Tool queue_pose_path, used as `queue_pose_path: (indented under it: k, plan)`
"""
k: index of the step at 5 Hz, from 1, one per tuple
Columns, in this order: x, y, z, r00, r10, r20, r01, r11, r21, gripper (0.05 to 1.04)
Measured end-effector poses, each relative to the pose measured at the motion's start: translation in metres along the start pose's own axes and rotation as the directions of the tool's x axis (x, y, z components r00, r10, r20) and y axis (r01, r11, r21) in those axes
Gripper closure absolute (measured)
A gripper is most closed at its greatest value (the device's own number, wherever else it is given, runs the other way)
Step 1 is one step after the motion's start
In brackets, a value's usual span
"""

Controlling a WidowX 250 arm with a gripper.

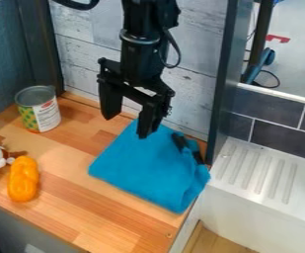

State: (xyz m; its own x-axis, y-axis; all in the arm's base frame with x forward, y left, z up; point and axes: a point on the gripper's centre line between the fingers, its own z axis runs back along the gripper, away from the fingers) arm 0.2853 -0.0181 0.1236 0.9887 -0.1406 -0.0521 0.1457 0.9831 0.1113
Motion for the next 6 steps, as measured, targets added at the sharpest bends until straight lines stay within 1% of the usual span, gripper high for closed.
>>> queue_pose_path:
  k: [1,2,3,4,5,6]
  plan:
    - [0.0,-0.001,-0.008,1.0,-0.004,-0.024,0.004,1.0,-0.002,0.081]
    - [0.023,-0.001,-0.012,0.999,-0.033,0.026,0.033,0.999,-0.001,0.081]
    - [0.046,-0.003,-0.022,0.992,-0.093,0.09,0.094,0.996,-0.008,0.081]
    - [0.06,0.0,-0.049,0.995,-0.074,0.062,0.076,0.997,-0.029,0.081]
    - [0.063,0.005,-0.062,0.995,-0.08,0.06,0.084,0.994,-0.067,0.081]
    - [0.07,0.005,-0.079,0.988,-0.117,0.1,0.131,0.981,-0.144,0.081]
